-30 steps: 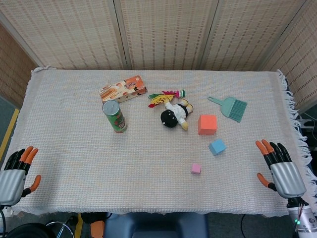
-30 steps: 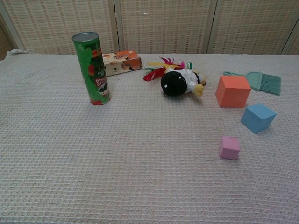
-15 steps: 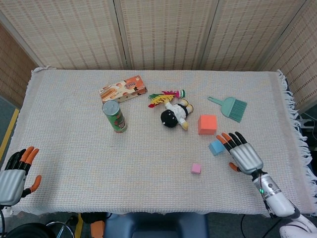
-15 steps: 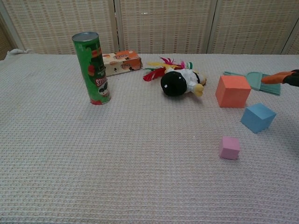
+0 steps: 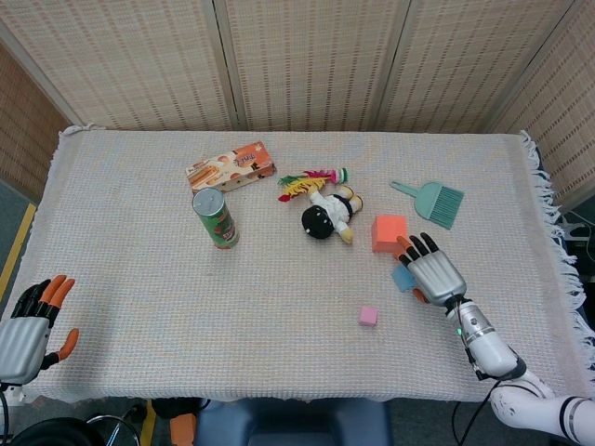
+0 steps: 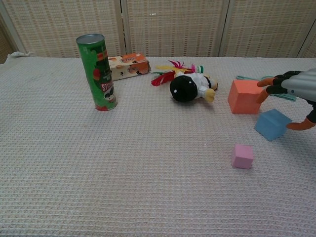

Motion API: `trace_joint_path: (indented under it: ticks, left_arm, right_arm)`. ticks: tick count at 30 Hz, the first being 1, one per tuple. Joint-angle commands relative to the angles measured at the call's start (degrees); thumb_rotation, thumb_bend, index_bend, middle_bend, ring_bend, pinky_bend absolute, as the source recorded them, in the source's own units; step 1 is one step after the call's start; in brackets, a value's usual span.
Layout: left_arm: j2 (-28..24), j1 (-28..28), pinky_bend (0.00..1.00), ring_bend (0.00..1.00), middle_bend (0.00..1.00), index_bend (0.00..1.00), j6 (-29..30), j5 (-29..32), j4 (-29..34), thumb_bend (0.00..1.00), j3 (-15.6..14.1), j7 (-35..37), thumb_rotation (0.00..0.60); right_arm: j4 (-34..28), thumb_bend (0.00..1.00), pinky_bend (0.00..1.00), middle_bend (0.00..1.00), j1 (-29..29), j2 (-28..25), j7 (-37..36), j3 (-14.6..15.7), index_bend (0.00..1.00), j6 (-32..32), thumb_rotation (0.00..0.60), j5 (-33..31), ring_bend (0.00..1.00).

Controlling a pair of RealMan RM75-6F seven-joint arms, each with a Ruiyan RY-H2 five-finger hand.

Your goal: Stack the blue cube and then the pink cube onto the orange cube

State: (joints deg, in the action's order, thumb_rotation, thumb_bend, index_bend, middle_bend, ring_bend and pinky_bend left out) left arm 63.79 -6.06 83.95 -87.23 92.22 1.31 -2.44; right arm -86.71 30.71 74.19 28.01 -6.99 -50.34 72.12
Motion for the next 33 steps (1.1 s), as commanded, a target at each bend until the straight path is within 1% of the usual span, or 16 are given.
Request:
trace_joint_path:
  ticks: [1,10,15,18,22,26,29,33]
  left_arm:
    - [0.04,-0.09,0.08,0.00,0.00,0.00,-0.21,0.03,-0.06,0.41,-0.05,-0.03,0.600]
    - [0.20,-0.38,0.08,0.00,0.00,0.00,-0.94,0.64,-0.05,0.41,0.04,-0.24,0.600]
    - [0.16,-0.48,0.08,0.00,0.00,0.00,-1.34,1.03,-0.12,0.41,0.06,-0.25,0.600]
    - [0.16,-0.46,0.08,0.00,0.00,0.00,-1.23,1.03,-0.12,0.41,0.08,-0.35,0.600]
    - [0.22,-0.42,0.08,0.00,0.00,0.00,-1.10,1.08,-0.17,0.41,0.11,-0.50,0.600]
    - [0.31,-0.37,0.08,0.00,0.00,0.00,-1.05,1.40,-0.17,0.41,0.22,-0.98,0.600]
    - [0.21,-0.38,0.08,0.00,0.00,0.00,-1.21,1.61,-0.04,0.42,0.23,-0.93,0.600]
    - [0.08,-0.38,0.08,0.00,0.00,0.00,-1.15,1.46,-0.03,0.42,0.20,-0.68,0.600]
  right_arm:
    - [-0.02,0.18,0.00,0.00,0.14,0.03,1.12,0.56,0.22,-0.18,0.600,-1.51,0.00]
    - [2.38,0.18,0.00,0.00,1.94,2.71,3.05,0.78,0.24,-0.03,0.600,-4.94,0.00]
    - [3.34,0.18,0.00,0.00,2.12,3.94,3.51,1.41,0.31,-1.23,0.600,-5.05,0.00]
    - [3.95,0.18,0.00,0.00,2.11,4.53,3.96,1.75,0.33,-1.79,0.600,-5.56,0.00]
    - [4.59,0.18,0.00,0.00,2.24,5.27,4.27,2.23,0.33,-2.01,0.600,-6.02,0.00]
    - [5.30,0.18,0.00,0.00,2.31,6.09,4.05,2.41,0.37,-2.65,0.600,-5.97,0.00]
    - [5.04,0.18,0.00,0.00,2.46,5.83,3.63,2.57,0.41,-2.67,0.600,-5.77,0.00]
    - [4.04,0.18,0.00,0.00,2.38,5.04,3.02,2.52,0.44,-3.31,0.600,-5.30,0.00]
